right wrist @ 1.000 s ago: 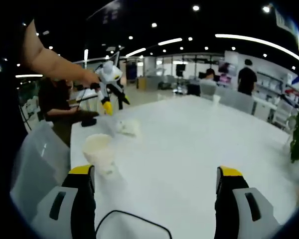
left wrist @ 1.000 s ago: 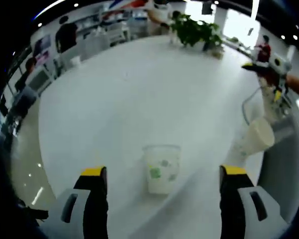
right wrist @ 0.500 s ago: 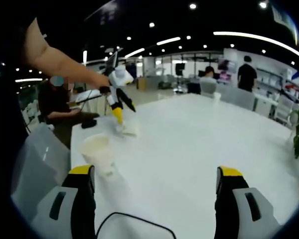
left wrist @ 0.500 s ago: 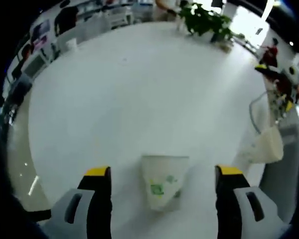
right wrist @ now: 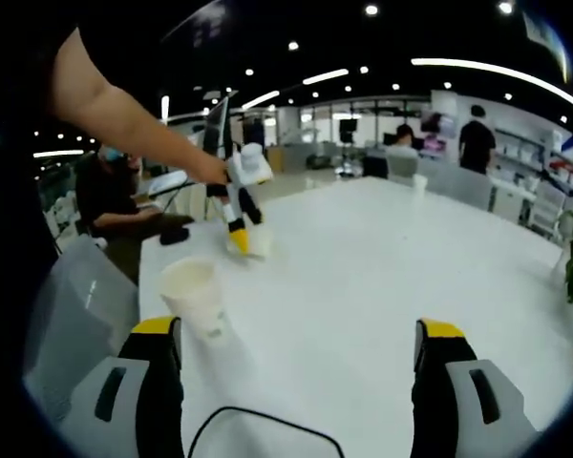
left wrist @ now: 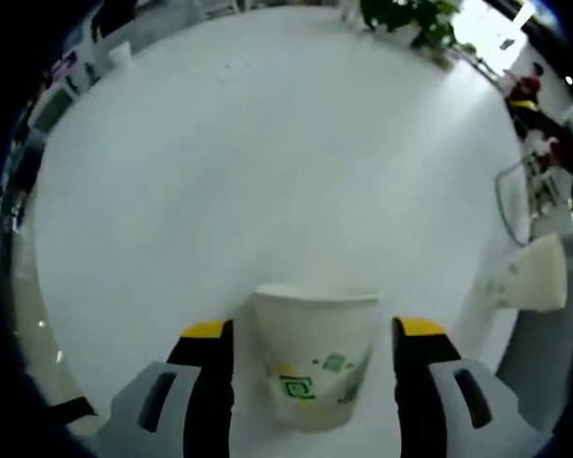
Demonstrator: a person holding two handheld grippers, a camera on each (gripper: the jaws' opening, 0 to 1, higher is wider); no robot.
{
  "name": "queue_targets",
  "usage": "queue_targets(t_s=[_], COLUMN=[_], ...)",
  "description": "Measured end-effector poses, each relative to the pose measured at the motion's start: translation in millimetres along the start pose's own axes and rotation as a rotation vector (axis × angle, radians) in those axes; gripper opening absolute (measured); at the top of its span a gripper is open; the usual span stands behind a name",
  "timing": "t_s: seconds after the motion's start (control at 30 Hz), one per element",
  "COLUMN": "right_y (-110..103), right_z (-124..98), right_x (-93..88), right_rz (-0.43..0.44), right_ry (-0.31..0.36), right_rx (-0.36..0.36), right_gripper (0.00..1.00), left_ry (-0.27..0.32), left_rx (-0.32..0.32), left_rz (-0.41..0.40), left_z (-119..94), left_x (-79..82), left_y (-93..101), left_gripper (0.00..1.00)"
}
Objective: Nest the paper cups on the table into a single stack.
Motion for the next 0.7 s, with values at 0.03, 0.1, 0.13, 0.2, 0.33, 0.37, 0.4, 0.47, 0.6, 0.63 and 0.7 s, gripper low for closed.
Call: queue_targets(t_s=[0.03, 0.1, 0.13, 0.2, 0.33, 0.37, 0.4, 0.47, 0.6, 0.63, 0.7], right_y=[-1.0, -2.3, -2.9, -4.7, -8.1, -8.6, -9.5, -10.5, -12.0, -11.7, -12.1], right_z=[-0.3, -1.3, -1.6, -2.4, -4.0, -4.0, -4.3, -4.6, -5.5, -5.9, -6.4], right_x=[-0.2, -0.7, -1.0, -3.3, -4.6, -4.9, -5.7, -7.0, -8.6, -10.0, -11.0], right_rz=[0.001, 0.007, 0.008, 0.008, 0.010, 0.012, 0.013, 0.012, 0.015, 0.012, 0.011], right_ry=[0.001, 0.003, 0.002, -0.004, -0.002, -0.002, -0.003, -0.006, -0.013, -0.018, -0.021], right_rx=[-0.001, -0.003, -0.004, -0.006, -0.006, -0.005, -0.003, -0.001, 0.004, 0.002, 0.007], right_gripper=[1.00, 1.00, 1.00, 1.00, 1.00, 1.00, 1.00, 1.00, 1.00, 1.00, 1.00], left_ry=[0.003, 0.005, 0.005, 0.008, 0.017, 0.016, 0.017, 0.014, 0.010, 0.010, 0.012], left_rx=[0.001, -0.006, -0.009, 0.001, -0.009, -0.004, -0.005, -0.004, 0.017, 0.018, 0.020], left_rz=[-0.009, -0.021, -0.024, -0.006, -0.002, 0.014, 0.023, 0.036, 0.075, 0.080, 0.088], left_z=[1.7, 3.5, 4.4, 4.3, 4.6, 6.0, 6.0, 8.5, 10.0, 10.3, 9.3], left_x=[0.5, 1.4, 1.5, 2.6, 7.2, 7.3, 7.3, 7.6, 7.5, 7.6, 7.3], left_y=[-1.6, -0.2, 0.4, 0.9, 6.2, 8.2, 9.5, 11.4, 13.9, 13.8, 12.5], left_gripper=[0.64, 0.63, 0.63, 0.61, 0.58, 0.55, 0.53, 0.50, 0.49, 0.49, 0.48])
Point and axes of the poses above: the point that each gripper's makers call its tool centre point, and the gripper's own axes: z roughly forward along the fingers, y roughly to its right, x roughly out of its top, the point moved 5 cm from there along -z, roughly backward along the fingers, and after that the axes turned 6 degrees about x, right-handed, at the moved point
